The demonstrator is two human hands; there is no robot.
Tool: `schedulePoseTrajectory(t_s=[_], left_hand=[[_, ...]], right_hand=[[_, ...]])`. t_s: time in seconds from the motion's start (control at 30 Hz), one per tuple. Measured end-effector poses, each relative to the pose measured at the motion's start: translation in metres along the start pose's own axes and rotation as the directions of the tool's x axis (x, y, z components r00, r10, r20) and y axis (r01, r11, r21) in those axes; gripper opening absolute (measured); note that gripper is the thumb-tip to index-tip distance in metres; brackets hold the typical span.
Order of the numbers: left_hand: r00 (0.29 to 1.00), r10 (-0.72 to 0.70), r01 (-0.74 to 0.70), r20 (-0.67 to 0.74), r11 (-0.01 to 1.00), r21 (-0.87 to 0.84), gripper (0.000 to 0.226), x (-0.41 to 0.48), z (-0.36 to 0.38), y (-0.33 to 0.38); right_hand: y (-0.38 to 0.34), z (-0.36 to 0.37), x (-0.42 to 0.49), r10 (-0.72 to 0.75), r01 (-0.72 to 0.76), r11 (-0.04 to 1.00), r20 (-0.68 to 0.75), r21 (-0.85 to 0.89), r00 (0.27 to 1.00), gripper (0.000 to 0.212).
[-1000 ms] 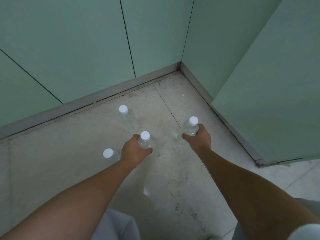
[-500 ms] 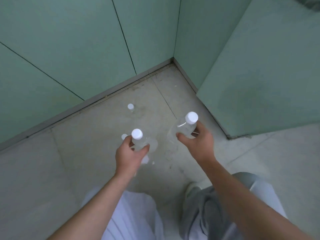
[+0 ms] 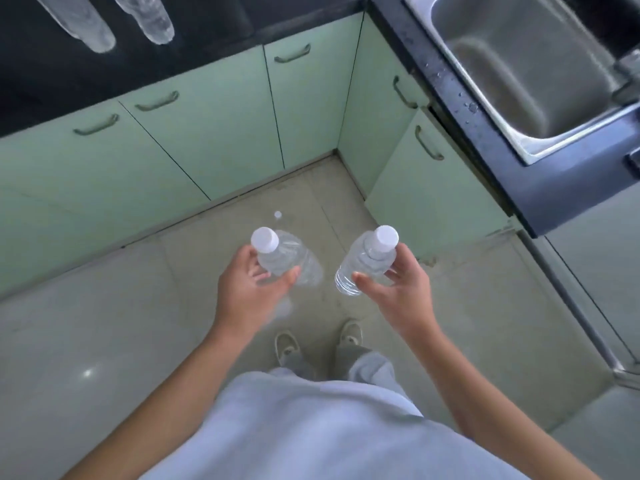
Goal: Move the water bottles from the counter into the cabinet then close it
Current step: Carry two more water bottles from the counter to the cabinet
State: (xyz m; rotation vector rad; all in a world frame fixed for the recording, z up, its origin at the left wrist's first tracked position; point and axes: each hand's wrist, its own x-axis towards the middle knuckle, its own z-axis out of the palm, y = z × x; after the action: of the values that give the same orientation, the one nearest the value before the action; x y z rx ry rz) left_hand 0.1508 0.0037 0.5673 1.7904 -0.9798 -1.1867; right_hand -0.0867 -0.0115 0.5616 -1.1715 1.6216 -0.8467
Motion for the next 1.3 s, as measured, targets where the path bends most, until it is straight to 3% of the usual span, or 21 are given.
schedulePoseTrajectory(t_s=[0.1, 0.23, 0.4, 0.63, 0.77, 0.9, 1.1, 1.2, 1.3], left_hand=[[0.994, 0.033, -0.04, -0.104, 0.997, -0.069, 0.054, -0.028, -0.02, 0.012], [0.954, 0.063, -0.068, -0.294, 0.998, -0.007, 0.04, -0.052, -0.043, 0.015], [0.887, 0.047, -0.056, -0.459, 0.998, -0.005, 0.045, -0.073, -0.078, 0.016], [0.655, -0.142, 0.031, -0.742, 0.986, -0.161, 0.049, -0.116, -0.089, 0.009], [0.46, -0.306, 0.055, -0.834, 0.947, -0.317, 0.046, -0.162, -0.079, -0.004], [0.211, -0.458, 0.031, -0.864, 0.886, -0.462, 0.045, -0.224, -0.063, -0.022], [-0.157, -0.574, 0.012, -0.804, 0.813, -0.583, 0.051, -0.324, -0.034, -0.038], [-0.281, -0.609, -0.054, -0.742, 0.782, -0.621, 0.051, -0.359, -0.025, -0.051], [-0.354, -0.631, -0.097, -0.691, 0.759, -0.644, 0.048, -0.384, -0.028, -0.07]], right_hand=[[-0.017, 0.0, -0.018, -0.051, 0.05, 0.998, -0.018, -0.026, 0.999, 0.041], [-0.044, 0.012, -0.025, -0.102, 0.101, 0.992, -0.009, -0.078, 0.995, 0.04], [-0.093, 0.033, -0.018, -0.214, 0.236, 0.962, 0.154, -0.14, 0.965, 0.041], [-0.126, 0.083, 0.0, -0.283, 0.414, 0.892, 0.491, -0.181, 0.824, 0.038], [-0.129, 0.112, -0.002, -0.274, 0.535, 0.825, 0.701, -0.18, 0.658, 0.041], [-0.128, 0.147, -0.025, -0.211, 0.628, 0.77, 0.886, -0.11, 0.413, 0.042], [-0.129, 0.205, -0.108, -0.143, 0.705, 0.706, 0.989, 0.07, 0.046, 0.048], [-0.131, 0.228, -0.156, -0.109, 0.706, 0.693, 0.989, 0.147, -0.099, 0.046], [-0.131, 0.248, -0.198, -0.095, 0.701, 0.687, 0.98, 0.192, -0.175, 0.042]])
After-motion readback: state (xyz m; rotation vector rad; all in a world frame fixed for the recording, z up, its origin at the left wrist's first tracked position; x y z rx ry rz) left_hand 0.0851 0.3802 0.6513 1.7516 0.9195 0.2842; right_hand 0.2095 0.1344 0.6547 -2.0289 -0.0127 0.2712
